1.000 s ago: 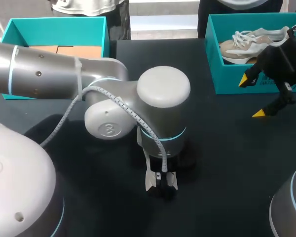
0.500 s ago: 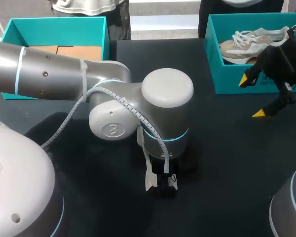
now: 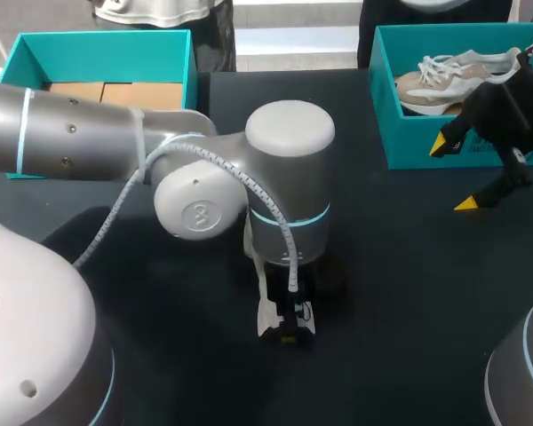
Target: Take the shoe out of the shoebox, open the shoe tongue, remove and reinsert the insole, then place the shoe into the shoebox
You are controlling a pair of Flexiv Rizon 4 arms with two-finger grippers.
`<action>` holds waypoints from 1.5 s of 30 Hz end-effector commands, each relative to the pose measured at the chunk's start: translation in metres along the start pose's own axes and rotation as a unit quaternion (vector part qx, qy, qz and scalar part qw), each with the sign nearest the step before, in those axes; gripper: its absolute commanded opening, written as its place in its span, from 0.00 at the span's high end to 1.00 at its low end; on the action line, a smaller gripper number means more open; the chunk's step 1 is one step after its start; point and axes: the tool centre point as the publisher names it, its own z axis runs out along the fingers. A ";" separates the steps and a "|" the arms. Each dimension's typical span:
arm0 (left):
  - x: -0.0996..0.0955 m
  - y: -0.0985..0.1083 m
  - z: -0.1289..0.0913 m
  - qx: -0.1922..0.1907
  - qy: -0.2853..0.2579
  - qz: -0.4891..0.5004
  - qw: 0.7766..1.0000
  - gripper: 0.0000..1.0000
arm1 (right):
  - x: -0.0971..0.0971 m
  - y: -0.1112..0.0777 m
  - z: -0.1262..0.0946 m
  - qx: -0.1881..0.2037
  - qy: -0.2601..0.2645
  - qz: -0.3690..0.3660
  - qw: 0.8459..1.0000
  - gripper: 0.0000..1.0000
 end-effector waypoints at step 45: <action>-0.022 0.105 -0.231 -0.041 -0.013 0.147 0.988 1.00 | -0.002 0.000 0.001 0.001 0.002 0.000 1.000 0.00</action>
